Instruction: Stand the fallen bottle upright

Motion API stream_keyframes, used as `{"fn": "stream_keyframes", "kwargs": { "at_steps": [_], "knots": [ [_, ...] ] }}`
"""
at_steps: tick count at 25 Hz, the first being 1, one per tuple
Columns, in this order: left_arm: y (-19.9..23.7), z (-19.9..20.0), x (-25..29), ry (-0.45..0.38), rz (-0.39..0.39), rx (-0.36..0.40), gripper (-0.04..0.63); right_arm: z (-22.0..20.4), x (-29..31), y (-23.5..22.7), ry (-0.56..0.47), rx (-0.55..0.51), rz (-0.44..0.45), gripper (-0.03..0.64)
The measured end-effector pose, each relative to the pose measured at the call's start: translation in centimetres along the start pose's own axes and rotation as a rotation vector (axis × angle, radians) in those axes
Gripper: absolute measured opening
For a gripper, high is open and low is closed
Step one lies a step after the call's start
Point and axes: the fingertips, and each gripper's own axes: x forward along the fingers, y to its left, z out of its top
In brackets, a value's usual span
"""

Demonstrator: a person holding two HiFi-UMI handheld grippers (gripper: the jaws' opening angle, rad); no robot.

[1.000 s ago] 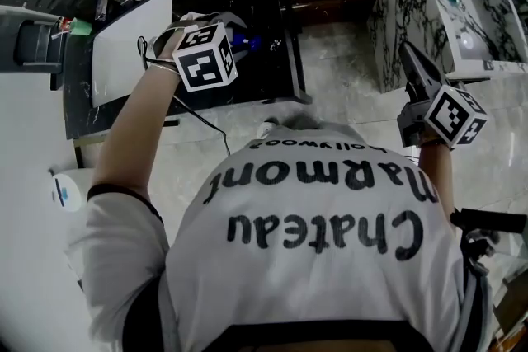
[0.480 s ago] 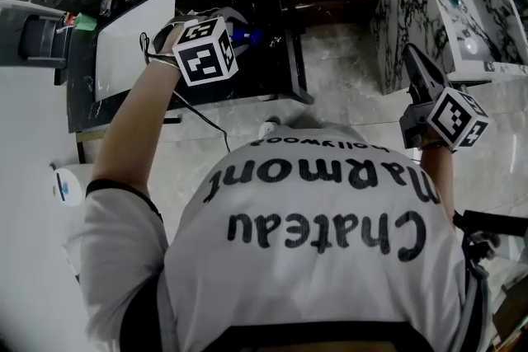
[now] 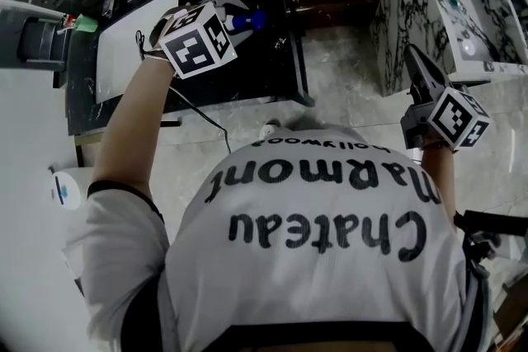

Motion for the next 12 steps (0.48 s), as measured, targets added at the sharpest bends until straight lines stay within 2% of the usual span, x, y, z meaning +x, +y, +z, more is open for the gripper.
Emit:
{"fn": "stream_keyframes", "kwargs": {
  "at_steps": [5, 12],
  "knots": [
    [1.3, -0.1, -1.3, -0.064, 0.029, -0.03, 0.135, 0.0, 0.0, 0.8, -0.004, -0.017, -0.016, 0.014],
    [2.8, -1.4, -4.0, -0.205, 0.066, -0.099, 0.135, 0.1, 0.7, 4.1, -0.031, -0.038, -0.044, 0.014]
  ]
}}
